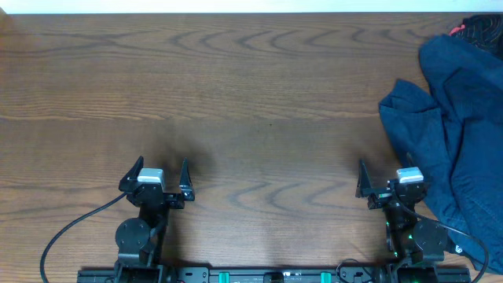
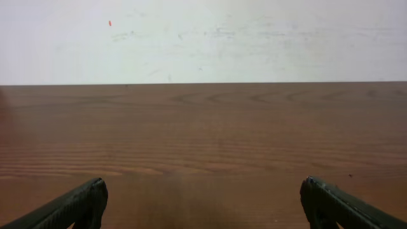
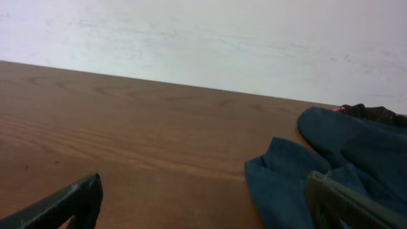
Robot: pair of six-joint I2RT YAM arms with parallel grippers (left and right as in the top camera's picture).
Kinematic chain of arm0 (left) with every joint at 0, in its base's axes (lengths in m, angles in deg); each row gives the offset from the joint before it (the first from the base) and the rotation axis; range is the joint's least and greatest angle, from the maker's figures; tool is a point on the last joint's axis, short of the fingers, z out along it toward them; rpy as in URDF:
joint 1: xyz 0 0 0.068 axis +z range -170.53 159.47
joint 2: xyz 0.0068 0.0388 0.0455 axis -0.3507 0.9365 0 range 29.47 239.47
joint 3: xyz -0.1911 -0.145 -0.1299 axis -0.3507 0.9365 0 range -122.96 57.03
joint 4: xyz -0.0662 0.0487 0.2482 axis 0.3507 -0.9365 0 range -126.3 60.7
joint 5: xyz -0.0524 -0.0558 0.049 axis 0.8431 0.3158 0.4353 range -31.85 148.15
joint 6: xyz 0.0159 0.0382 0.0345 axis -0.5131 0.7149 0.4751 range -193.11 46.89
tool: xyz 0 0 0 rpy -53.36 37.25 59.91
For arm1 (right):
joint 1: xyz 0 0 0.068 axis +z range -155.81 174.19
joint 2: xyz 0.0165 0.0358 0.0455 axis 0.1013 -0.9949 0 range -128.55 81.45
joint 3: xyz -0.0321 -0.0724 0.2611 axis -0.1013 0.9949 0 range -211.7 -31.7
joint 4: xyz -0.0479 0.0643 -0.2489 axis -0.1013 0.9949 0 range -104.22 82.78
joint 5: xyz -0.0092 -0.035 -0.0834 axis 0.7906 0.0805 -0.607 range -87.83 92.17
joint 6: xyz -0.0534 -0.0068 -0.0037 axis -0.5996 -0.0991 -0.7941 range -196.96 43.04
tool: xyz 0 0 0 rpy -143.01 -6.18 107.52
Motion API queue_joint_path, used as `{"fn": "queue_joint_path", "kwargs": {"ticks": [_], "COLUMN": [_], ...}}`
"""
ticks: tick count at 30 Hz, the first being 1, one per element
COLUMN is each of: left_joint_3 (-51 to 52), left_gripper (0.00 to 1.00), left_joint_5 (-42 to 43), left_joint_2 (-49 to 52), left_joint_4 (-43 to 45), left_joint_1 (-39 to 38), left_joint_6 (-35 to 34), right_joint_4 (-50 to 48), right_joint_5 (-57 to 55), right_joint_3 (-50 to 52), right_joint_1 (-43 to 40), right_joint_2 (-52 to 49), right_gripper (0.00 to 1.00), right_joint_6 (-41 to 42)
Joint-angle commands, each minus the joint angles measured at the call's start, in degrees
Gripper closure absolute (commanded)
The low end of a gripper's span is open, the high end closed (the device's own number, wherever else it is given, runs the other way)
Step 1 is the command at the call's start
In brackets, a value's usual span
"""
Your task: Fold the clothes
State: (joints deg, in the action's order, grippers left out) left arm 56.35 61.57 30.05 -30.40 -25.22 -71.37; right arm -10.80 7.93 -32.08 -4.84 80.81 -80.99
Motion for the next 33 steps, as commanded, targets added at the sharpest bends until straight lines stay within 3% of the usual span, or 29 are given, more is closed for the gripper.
{"fn": "queue_joint_path", "kwargs": {"ticks": [1, 33], "left_joint_3": [0.5, 0.5], "left_gripper": [0.02, 0.02], "left_joint_5": [0.0, 0.0], "left_joint_2": [-0.3, -0.3], "left_joint_4": [-2.7, -2.7], "left_joint_1": [0.1, 0.1], "left_joint_6": [0.6, 0.6], "right_joint_4": [0.2, 0.2], "right_joint_5": [0.1, 0.1], "right_joint_3": [0.1, 0.1], "right_joint_1": [-0.3, -0.3], "right_joint_2": [0.3, 0.3], "right_gripper": [0.01, 0.01], "right_joint_6": [-0.8, -0.8]}}
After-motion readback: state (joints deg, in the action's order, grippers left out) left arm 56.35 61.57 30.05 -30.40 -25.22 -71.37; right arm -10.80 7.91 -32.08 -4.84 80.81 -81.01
